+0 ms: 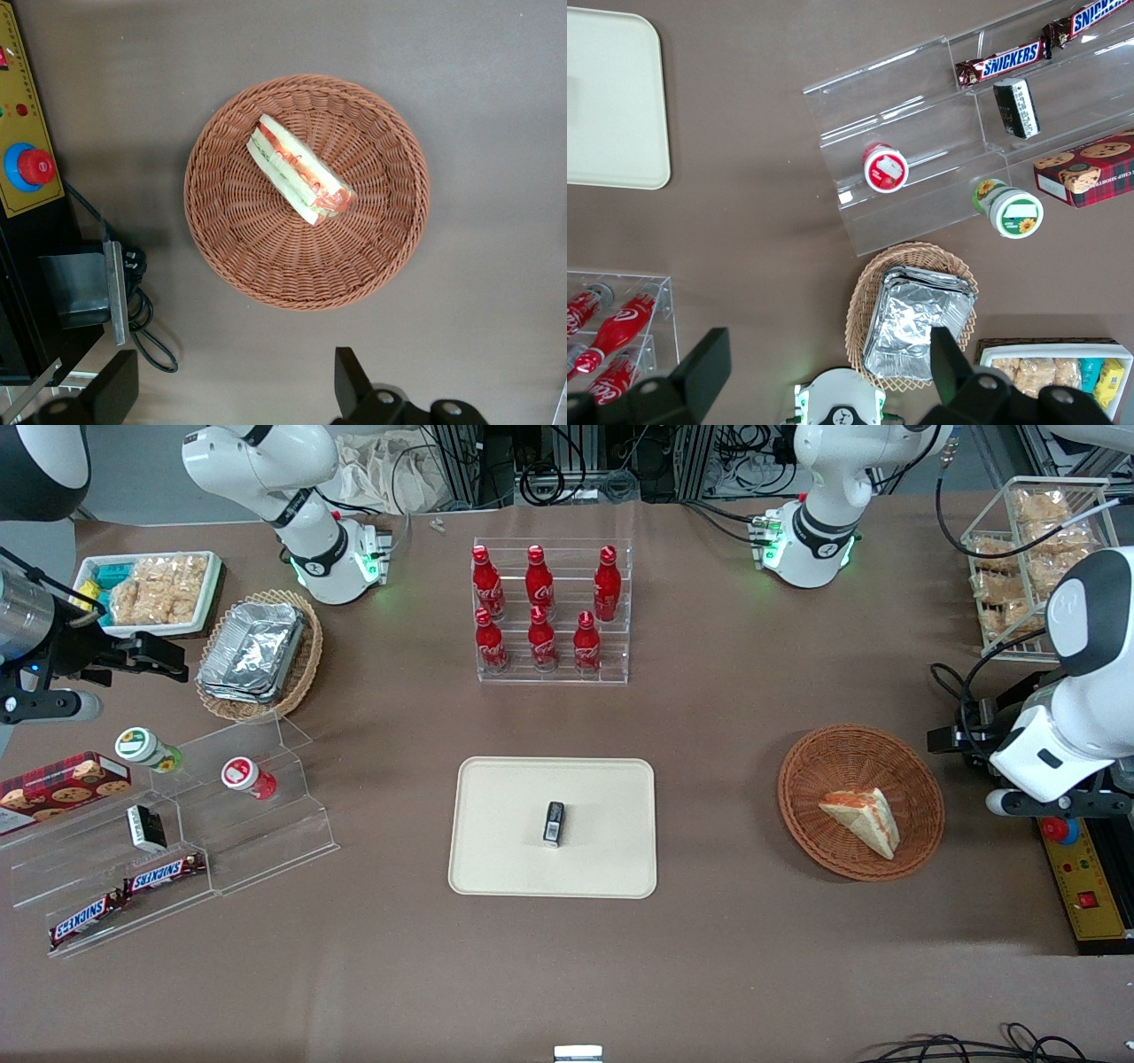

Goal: Place sandwich from basket to tray
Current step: 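Move the left gripper over the sandwich in the wicker basket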

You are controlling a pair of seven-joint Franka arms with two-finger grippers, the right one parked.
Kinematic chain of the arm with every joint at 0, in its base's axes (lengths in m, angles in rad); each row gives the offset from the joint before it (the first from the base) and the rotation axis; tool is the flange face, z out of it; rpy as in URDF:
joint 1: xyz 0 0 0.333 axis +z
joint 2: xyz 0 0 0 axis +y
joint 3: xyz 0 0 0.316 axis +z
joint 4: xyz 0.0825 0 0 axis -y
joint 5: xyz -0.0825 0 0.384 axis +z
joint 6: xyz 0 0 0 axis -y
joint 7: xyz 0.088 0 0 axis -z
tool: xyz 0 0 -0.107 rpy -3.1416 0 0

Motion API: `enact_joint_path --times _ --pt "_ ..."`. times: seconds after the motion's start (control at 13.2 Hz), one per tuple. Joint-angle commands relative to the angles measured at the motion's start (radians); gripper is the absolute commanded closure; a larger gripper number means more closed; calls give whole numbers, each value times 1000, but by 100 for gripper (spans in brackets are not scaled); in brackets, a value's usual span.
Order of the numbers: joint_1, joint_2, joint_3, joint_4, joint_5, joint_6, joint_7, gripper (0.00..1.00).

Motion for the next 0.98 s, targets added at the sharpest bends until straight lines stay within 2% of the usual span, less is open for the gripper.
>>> enact_joint_path --times 0.0,0.53,0.68,0.91 --pt "-4 6 5 25 -4 -3 7 1" --pt "-11 23 3 12 11 -7 7 1" --pt "-11 22 3 -24 -4 4 4 1" --pt "-16 23 2 -121 -4 111 -4 1"
